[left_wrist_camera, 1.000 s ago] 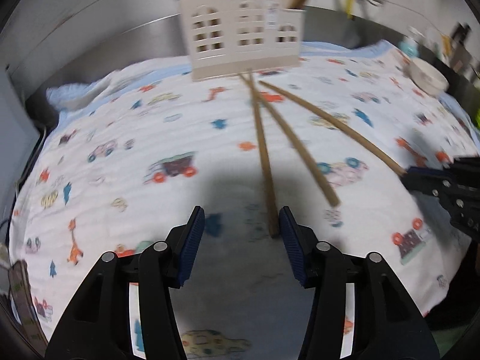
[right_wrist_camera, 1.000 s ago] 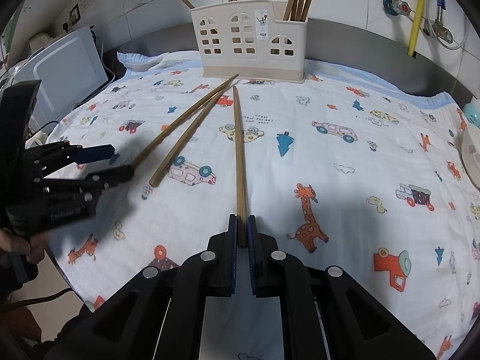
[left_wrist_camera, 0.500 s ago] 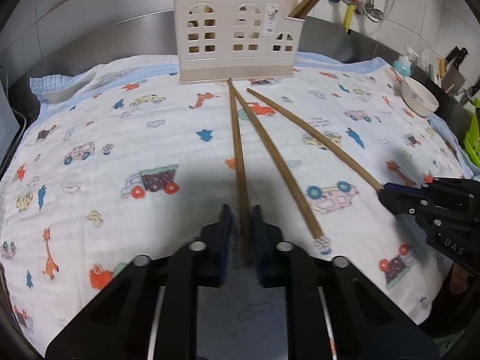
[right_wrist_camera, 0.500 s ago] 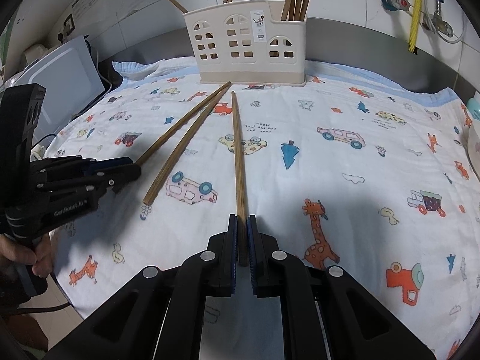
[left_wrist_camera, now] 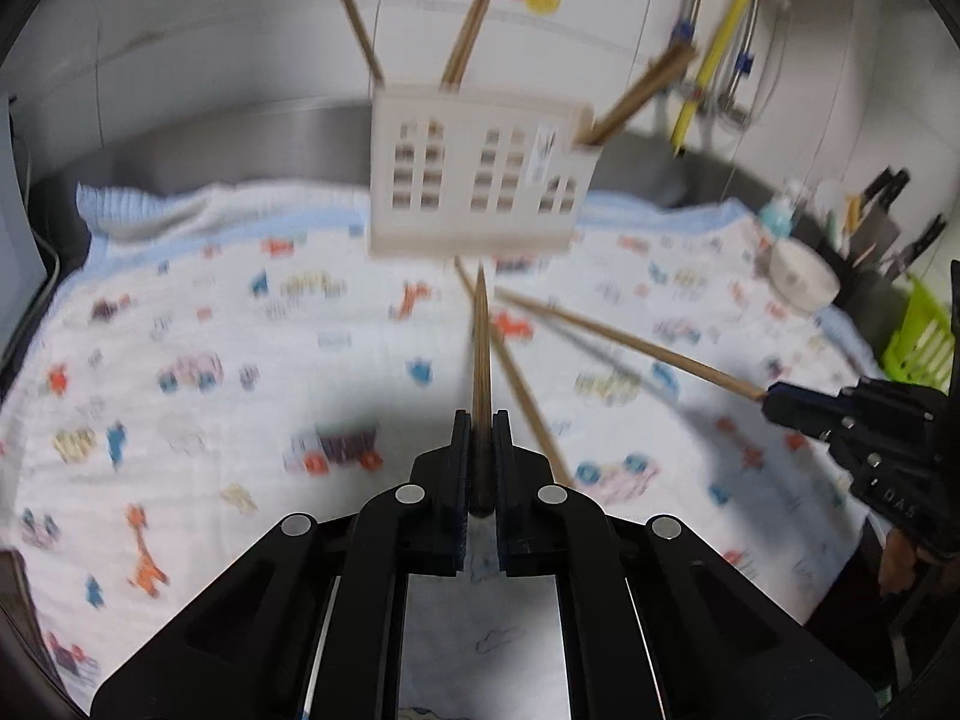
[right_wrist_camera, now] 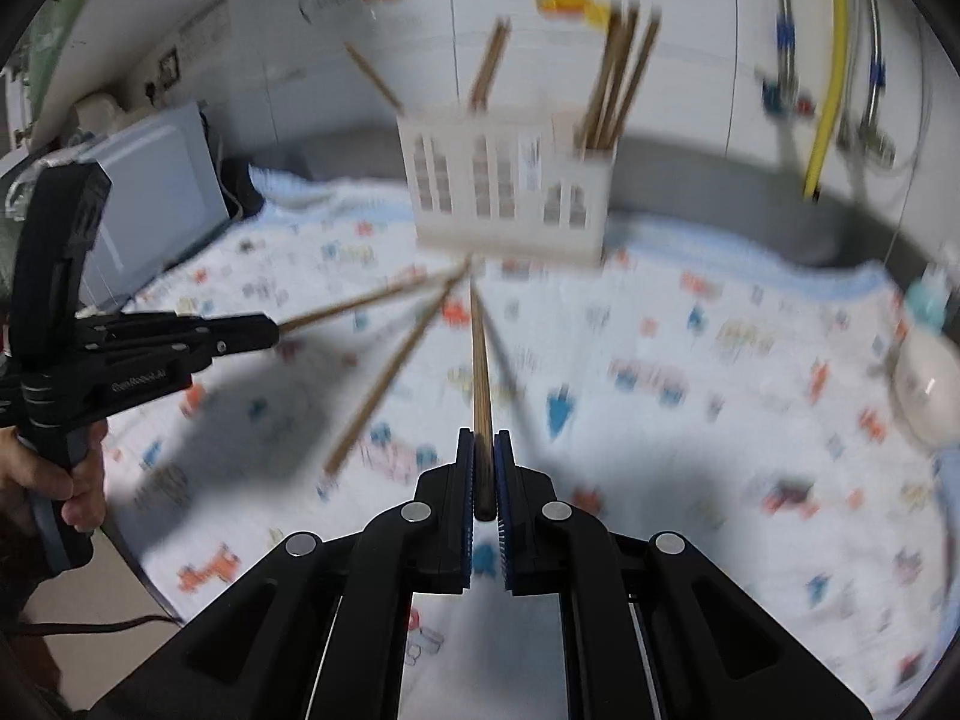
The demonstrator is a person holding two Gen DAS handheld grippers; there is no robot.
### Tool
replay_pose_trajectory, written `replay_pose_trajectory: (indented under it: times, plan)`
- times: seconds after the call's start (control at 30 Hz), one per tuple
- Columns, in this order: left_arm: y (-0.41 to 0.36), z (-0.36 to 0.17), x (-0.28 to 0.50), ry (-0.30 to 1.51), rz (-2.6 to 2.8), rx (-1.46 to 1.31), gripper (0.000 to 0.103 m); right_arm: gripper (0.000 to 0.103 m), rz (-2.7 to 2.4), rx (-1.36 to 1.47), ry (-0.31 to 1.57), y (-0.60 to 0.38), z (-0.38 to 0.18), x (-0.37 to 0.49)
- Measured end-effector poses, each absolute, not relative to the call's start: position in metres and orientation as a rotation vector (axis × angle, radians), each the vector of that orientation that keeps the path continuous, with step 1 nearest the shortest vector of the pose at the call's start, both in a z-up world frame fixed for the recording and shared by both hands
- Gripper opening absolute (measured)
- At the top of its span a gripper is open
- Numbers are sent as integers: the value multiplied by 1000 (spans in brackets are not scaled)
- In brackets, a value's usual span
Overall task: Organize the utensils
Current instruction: 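Insert the chopstick into the holder with the left tool while the right tool inserts its own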
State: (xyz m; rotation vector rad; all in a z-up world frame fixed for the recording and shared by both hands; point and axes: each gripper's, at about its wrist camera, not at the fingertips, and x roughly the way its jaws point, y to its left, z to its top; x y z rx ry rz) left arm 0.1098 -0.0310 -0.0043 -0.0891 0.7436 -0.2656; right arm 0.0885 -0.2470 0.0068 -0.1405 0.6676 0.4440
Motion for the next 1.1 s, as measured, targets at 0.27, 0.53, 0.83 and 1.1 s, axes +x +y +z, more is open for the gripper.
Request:
replay_pose_trajectory:
  times: [0.27, 0.53, 0.83, 1.1]
  plan:
    - [-29, 53, 127, 644, -312, -70, 5, 6, 495, -151, 576, -248, 87, 114]
    - [-37, 95, 160, 610, -340, -7, 5, 6, 510, -169, 530, -248, 159, 149]
    - [-36, 131, 194, 577, -360, -7, 5, 6, 483, -220, 514, -245, 228, 184]
    - [-28, 167, 201, 511, -367, -17, 5, 7, 435, -250, 622, -238, 229, 234]
